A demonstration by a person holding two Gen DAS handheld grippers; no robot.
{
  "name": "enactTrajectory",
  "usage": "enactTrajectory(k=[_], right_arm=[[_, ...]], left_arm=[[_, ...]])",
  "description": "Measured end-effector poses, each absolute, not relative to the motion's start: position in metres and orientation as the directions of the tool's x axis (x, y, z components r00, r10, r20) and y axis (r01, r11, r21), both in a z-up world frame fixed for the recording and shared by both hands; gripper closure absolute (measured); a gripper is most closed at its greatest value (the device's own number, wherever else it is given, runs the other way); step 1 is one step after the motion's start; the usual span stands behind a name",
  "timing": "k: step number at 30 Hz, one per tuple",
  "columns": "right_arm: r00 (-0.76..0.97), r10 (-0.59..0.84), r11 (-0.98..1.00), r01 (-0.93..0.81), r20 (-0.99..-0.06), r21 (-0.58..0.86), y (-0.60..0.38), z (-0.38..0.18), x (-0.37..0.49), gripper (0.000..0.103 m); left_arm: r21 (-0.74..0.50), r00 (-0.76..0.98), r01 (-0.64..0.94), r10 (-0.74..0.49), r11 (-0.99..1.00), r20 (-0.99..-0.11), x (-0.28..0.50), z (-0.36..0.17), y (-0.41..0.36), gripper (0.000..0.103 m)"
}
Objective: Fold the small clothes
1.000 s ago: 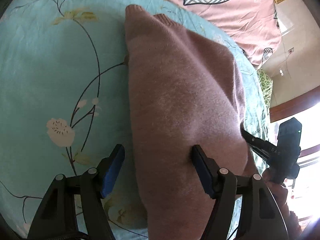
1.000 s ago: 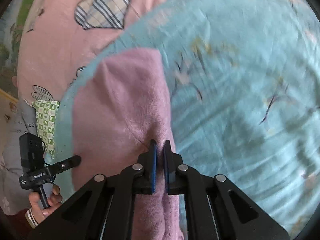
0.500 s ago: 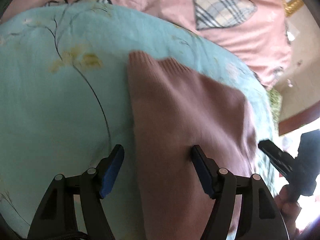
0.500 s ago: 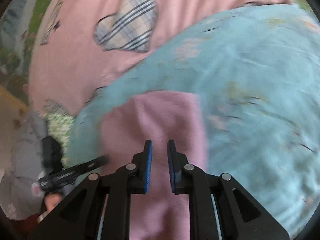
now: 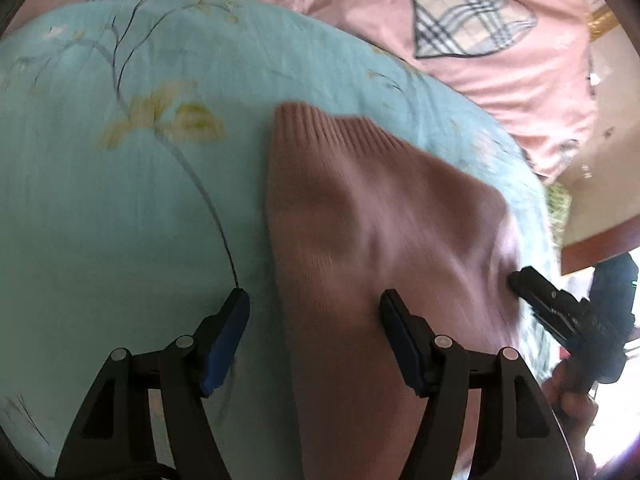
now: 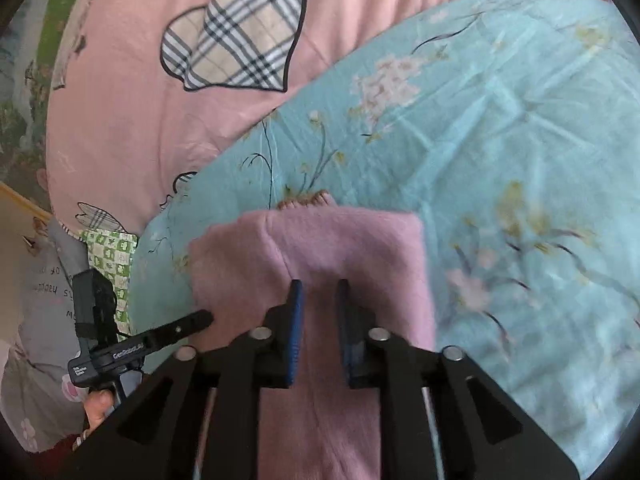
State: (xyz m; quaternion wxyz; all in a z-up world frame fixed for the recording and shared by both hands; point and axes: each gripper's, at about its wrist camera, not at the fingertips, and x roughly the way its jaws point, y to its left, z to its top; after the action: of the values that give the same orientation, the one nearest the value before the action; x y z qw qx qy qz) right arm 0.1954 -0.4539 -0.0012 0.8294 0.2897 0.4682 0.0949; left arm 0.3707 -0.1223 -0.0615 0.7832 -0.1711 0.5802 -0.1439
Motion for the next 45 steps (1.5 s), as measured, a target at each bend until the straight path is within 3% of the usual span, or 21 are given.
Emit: enactTrajectory(k=[1,3,8,14,17,19,20,21,22,24,29,35,40,45], right_arm=[[0.549,0.428,0.808,0.123,-0.718,0.576,-0.459,0.001,0.187,0.043],[0.566,0.431,0.793,0.133,-0.702,0.595,-0.468,0.005,0.167,0.028],[0.518,0.444,0.785,0.168,-0.731,0.596,-0.475,-0.010,0.131,0.027],[0.463,0.494,0.763,0.175,-0.736,0.622,-0.468,-0.042,0.133,0.027],[0.464,0.538,0.725,0.172,-0.704,0.667,-0.469,-0.048,0.144,0.026],[0.436,0.585,0.702,0.152,-0.684,0.696,-0.465,-0.051,0.152,0.032],[0.418,0.603,0.694,0.144,-0.679,0.705,-0.463,-0.052,0.154,0.052],[0.390,0.625,0.682,0.149,-0.677,0.716,-0.459,-0.056,0.157,0.059],[0.383,0.632,0.674,0.159,-0.674,0.722,-0.456,-0.057,0.157,0.061],[0.399,0.629,0.675,0.145,-0.667,0.723,-0.451,-0.048,0.154,0.066],[0.442,0.682,0.632,0.043,-0.582,0.773,-0.423,-0.017,0.142,0.070],[0.384,0.771,0.583,-0.106,-0.507,0.806,-0.340,-0.003,0.164,0.070],[0.280,0.825,0.549,-0.196,-0.490,0.813,-0.256,-0.012,0.194,0.070],[0.208,0.837,0.544,-0.223,-0.506,0.809,-0.203,-0.031,0.208,0.070]], left_arm=[[-0.452,0.280,0.030,-0.442,0.891,-0.852,0.361,-0.060,-0.120,0.034],[-0.492,0.273,0.019,-0.478,0.871,-0.835,0.341,-0.060,-0.115,0.033],[-0.614,0.206,-0.032,-0.596,0.789,-0.776,0.308,-0.073,-0.117,0.029],[-0.600,0.178,-0.035,-0.585,0.799,-0.791,0.306,-0.093,-0.139,0.021],[-0.628,0.186,-0.012,-0.615,0.778,-0.766,0.318,-0.093,-0.148,0.035],[-0.623,0.182,-0.003,-0.612,0.782,-0.769,0.324,-0.093,-0.155,0.048],[-0.617,0.183,-0.004,-0.606,0.787,-0.774,0.325,-0.092,-0.157,0.053],[-0.616,0.184,-0.005,-0.605,0.787,-0.775,0.325,-0.091,-0.157,0.060],[-0.630,0.193,-0.004,-0.617,0.777,-0.763,0.322,-0.086,-0.155,0.067],[-0.647,0.212,0.010,-0.634,0.763,-0.744,0.315,-0.077,-0.147,0.069],[-0.602,0.330,0.077,-0.590,0.795,-0.737,0.282,-0.031,-0.115,0.070],[-0.596,0.455,0.025,-0.540,0.803,-0.708,0.257,0.000,-0.027,0.070],[-0.577,0.538,-0.058,-0.461,0.815,-0.705,0.242,0.003,0.059,0.070],[-0.556,0.545,-0.140,-0.405,0.819,-0.734,0.234,-0.017,0.097,0.070]])
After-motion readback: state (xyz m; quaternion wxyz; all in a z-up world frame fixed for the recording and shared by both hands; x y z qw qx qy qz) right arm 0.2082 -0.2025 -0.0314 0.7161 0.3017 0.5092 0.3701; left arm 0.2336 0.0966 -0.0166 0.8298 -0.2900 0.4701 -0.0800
